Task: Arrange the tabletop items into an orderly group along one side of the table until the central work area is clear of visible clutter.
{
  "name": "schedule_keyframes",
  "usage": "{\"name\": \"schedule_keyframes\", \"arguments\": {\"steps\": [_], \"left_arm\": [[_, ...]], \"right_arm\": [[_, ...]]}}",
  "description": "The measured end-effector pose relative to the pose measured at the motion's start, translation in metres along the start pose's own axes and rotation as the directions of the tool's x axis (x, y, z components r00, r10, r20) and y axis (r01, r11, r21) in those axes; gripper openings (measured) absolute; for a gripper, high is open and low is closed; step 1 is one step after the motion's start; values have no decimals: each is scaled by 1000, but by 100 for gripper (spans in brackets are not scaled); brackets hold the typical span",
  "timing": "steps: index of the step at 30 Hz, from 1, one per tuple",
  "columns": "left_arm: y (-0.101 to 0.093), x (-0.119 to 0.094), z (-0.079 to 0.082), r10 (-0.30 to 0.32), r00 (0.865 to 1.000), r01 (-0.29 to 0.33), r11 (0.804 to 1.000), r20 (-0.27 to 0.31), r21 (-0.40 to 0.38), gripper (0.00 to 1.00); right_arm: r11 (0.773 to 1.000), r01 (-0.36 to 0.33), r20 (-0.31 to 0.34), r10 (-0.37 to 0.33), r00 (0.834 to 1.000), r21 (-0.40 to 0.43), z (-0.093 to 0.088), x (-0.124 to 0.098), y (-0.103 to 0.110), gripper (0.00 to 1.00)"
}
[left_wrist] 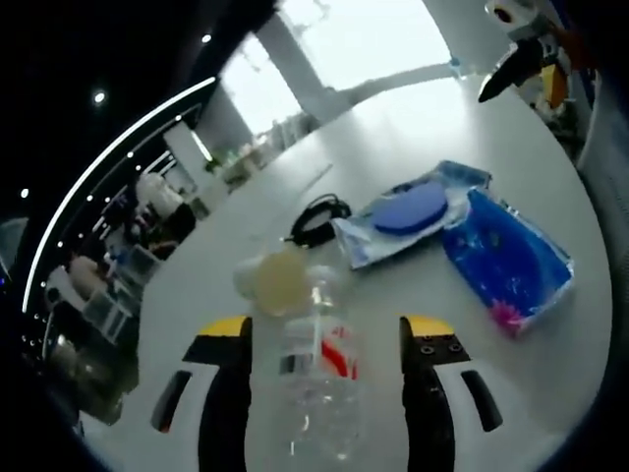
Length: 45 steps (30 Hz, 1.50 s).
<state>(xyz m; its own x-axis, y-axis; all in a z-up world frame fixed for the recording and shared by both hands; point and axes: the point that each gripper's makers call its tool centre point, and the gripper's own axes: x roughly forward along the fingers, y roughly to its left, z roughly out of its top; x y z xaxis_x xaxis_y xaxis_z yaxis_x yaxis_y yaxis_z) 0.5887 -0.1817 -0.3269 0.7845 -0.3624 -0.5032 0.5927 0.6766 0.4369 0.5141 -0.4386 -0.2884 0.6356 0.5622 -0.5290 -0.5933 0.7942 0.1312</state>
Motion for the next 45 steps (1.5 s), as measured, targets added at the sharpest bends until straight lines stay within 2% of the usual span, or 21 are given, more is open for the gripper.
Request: {"name": "schedule_keyframes", "arguments": {"steps": [3, 10, 15, 17, 23, 30, 35, 38, 42, 45], "left_arm": [[-1, 4, -3, -18, 1000, 18, 1000, -16, -22, 72], [4, 11, -12, -10, 998, 7, 999, -65, -41, 82], [4, 17, -17, -20, 995, 15, 999, -101, -44, 96], [4, 19, -18, -26, 993, 20, 999, -111, -51, 99], [9, 23, -18, -41, 987, 36, 999, -153, -39, 99], [11, 29, -23, -73, 974, 59, 996, -213, -72, 99], [13, 33, -30, -117, 956, 86, 989, -270, -122, 98], [13, 34, -33, -143, 945, 99, 982, -295, -159, 93], [17, 36, -37, -143, 932, 97, 984, -333, -151, 89], [15, 38, -36, -162, 926, 108, 979, -341, -172, 83]], "right_arm": [[1000, -2, -8, 2, 1000, 1, -2, 0, 1, 99], [1000, 6, -17, -6, 1000, -2, -4, 0, 0, 99], [1000, 14, -34, -15, 999, -8, -8, 0, -2, 99], [1000, 16, -34, -17, 999, -10, -8, 0, -2, 99], [1000, 19, -32, -19, 999, -6, -7, -1, -3, 99], [1000, 23, -41, -23, 999, -5, -10, -1, -4, 99], [1000, 24, -43, -24, 999, -4, -10, -1, -6, 99], [1000, 24, -47, -24, 999, 0, -11, -1, -6, 99], [1000, 22, -50, -22, 999, 2, -11, 0, -6, 99], [1000, 23, -49, -22, 999, 3, -11, 0, -6, 99]]}}
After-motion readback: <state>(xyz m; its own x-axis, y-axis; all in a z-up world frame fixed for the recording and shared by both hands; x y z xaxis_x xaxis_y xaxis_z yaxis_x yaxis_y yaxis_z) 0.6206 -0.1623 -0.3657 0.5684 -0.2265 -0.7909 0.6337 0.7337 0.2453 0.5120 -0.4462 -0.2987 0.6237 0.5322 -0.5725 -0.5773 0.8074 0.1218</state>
